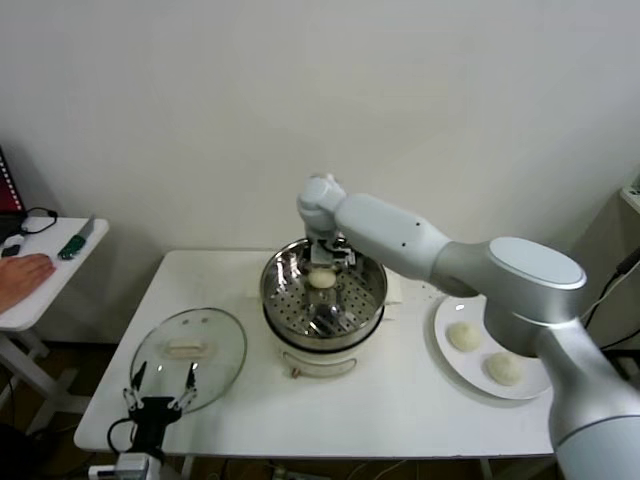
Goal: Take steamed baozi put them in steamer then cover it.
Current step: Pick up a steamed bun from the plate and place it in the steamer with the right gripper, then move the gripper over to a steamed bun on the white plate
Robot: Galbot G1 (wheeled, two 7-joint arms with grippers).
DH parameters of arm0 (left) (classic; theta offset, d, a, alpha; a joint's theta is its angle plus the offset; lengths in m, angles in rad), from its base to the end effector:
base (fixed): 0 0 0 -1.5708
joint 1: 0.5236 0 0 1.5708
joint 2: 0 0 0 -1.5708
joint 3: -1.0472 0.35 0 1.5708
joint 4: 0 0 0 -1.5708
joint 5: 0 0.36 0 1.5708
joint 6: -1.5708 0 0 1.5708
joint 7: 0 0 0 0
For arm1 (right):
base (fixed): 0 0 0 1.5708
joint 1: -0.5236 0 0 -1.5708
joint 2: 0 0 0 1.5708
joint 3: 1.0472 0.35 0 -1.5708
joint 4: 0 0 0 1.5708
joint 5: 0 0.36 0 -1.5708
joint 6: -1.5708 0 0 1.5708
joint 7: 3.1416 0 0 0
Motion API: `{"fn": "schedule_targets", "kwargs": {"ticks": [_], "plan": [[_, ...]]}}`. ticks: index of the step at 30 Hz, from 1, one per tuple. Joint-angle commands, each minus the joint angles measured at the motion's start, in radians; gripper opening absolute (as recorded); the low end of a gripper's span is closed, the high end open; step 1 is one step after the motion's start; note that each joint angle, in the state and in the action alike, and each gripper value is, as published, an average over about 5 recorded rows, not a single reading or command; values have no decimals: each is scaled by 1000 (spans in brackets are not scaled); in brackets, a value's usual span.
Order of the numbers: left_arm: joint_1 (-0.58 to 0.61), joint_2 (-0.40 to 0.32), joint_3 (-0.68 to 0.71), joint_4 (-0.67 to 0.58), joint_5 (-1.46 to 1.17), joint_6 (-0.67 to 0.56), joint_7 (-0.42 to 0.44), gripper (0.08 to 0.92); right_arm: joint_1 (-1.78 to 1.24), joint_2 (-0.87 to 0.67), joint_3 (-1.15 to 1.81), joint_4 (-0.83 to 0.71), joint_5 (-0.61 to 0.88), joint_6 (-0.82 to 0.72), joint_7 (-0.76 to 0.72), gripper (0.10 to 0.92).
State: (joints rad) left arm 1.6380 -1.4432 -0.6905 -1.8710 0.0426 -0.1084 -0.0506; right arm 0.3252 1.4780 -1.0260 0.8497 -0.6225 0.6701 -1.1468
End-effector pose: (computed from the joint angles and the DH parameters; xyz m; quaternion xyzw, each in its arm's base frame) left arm 0.1511 0.0877 -0.3835 0.0635 -0.9874 -0.1185 0.0833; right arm 0.5994 0.2147 -0.1147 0.6022 -0.0198 0.7980 0.0120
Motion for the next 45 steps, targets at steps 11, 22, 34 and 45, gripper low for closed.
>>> {"fn": "schedule_targets", "kwargs": {"ticks": [11,22,34,45], "plan": [[2,10,8,2,1,5,-3,823,113,-97,21,113,142,-26,-30,823],[11,8,22,-26,3,14,-1,823,481,-482,-429,314,821,-501,111,823],[2,0,38,-35,15,21,1,823,428,-835,-580,451,1129,-932,71,823],[18,-1,22,-44,17,24,2,823,25,-856,-325,319,914,-922,65,823]]}}
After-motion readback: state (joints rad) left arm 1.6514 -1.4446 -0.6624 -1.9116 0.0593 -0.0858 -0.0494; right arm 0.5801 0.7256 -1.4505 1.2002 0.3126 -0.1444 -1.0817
